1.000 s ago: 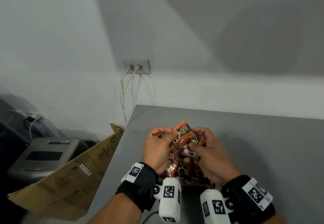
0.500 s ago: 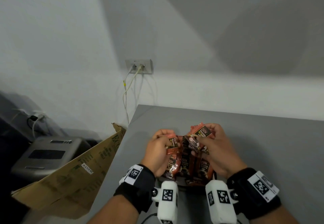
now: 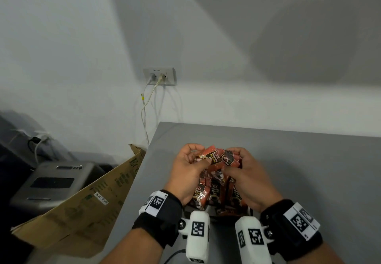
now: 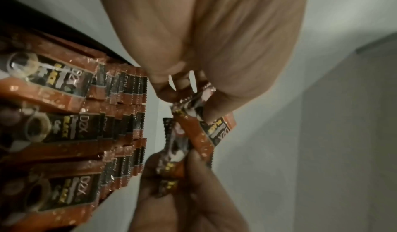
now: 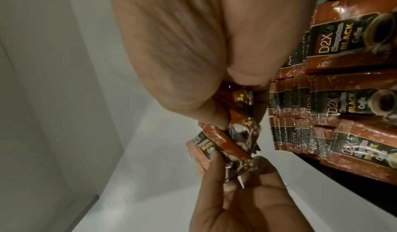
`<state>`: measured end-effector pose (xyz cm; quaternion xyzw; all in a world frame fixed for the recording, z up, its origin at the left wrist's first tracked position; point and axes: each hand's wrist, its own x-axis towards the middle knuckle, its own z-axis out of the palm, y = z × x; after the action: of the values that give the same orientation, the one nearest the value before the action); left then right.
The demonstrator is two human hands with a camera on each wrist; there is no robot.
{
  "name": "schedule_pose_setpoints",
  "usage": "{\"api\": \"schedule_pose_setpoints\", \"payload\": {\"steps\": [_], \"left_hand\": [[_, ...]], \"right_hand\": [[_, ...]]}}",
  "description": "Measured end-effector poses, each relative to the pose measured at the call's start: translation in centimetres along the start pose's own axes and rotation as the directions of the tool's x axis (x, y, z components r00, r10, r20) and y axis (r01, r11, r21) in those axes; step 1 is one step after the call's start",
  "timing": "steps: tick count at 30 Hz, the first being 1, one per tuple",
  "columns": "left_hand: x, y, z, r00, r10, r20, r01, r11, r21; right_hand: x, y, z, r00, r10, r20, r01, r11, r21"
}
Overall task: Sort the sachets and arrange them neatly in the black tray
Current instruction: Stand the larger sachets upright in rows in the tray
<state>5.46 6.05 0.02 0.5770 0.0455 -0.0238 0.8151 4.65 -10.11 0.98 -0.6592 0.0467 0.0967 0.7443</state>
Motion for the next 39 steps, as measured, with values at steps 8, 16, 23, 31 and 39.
{"api": "schedule_pose_setpoints", "payload": {"steps": [8, 16, 23, 31, 39], "left_hand": [[-0.6, 0.2, 0.1, 0.99, 0.119, 0.074, -0.132, 0.969, 0.209], [-0.8, 0.4, 0.5, 0.989, 0.149, 0.024, -0.15, 0.971, 0.186], [-0.4, -0.7, 0.3, 0.998, -0.037, 0.043, 0.025, 0.965, 0.26], [-1.3, -1.5, 1.5, 0.973, -0.214, 0.089, 0.211, 0.977, 0.033], [-0.9, -0.5, 1.1, 0.954, -0.238, 0.182, 0.244, 0.97, -0.013]], "right_hand": [[0.1, 0.2, -0.1, 0.999, 0.022, 0.048, -0.026, 0.996, 0.087], [-0.5, -0.4, 0.3, 0.997, -0.065, 0.032, 0.068, 0.991, -0.117], [-0.4, -1.8, -0.3, 0.975, 0.028, 0.219, 0.006, 0.988, -0.152], [-0.4, -1.7, 1.0, 0.976, 0.062, 0.209, -0.021, 0.982, -0.189], [-1.1, -4.8, 0.0, 0.924, -0.038, 0.381, 0.359, 0.434, -0.826]]}}
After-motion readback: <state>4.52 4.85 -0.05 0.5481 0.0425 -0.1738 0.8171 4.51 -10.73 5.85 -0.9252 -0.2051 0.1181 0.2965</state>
